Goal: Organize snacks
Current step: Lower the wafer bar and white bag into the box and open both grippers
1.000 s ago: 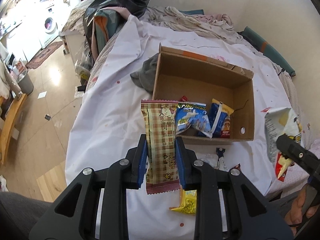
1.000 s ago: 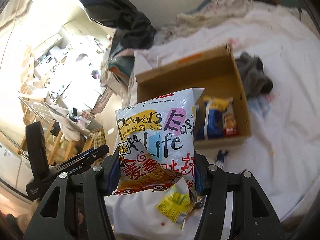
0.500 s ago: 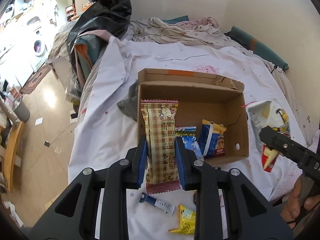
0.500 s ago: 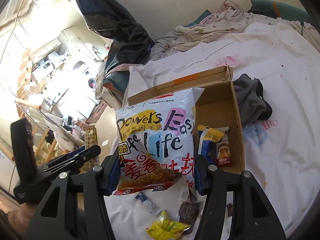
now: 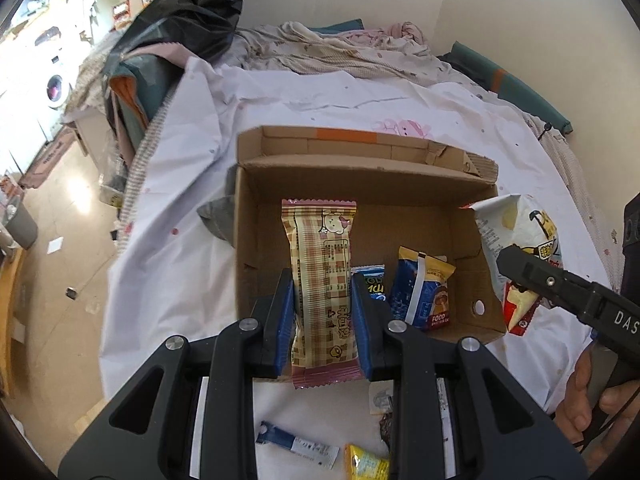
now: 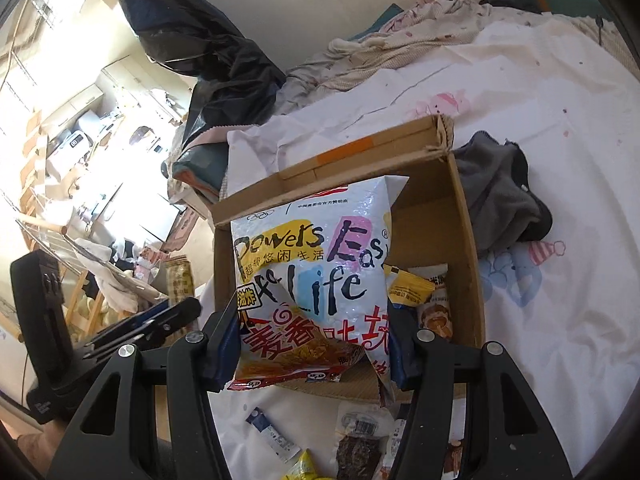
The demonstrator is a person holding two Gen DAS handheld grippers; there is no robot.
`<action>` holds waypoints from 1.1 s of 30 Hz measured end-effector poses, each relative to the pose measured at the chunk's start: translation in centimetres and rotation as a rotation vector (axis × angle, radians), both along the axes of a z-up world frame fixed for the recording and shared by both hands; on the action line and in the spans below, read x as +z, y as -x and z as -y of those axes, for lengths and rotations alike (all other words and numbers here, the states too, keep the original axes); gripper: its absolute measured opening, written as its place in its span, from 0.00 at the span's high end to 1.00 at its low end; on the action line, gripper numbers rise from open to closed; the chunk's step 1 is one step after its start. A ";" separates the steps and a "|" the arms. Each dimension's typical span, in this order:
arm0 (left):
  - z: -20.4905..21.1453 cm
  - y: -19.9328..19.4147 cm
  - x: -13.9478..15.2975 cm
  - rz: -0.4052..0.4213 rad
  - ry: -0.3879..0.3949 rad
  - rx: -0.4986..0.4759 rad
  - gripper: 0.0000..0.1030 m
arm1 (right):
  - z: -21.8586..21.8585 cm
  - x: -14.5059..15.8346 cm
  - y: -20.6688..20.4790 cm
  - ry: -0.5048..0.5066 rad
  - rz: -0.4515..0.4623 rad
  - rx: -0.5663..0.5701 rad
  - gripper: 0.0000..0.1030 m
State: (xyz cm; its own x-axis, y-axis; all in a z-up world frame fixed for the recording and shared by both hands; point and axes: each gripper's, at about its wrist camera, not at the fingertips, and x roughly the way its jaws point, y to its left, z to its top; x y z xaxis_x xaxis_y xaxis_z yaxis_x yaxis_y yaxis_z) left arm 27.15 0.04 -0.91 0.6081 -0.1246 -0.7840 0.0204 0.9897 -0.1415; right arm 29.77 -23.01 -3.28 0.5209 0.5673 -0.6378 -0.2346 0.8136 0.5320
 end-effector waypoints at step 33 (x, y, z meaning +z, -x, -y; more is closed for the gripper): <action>0.0 -2.8 -4.1 -0.069 0.025 -0.008 0.20 | -1.8 -6.0 -3.6 -0.008 -0.115 0.039 0.00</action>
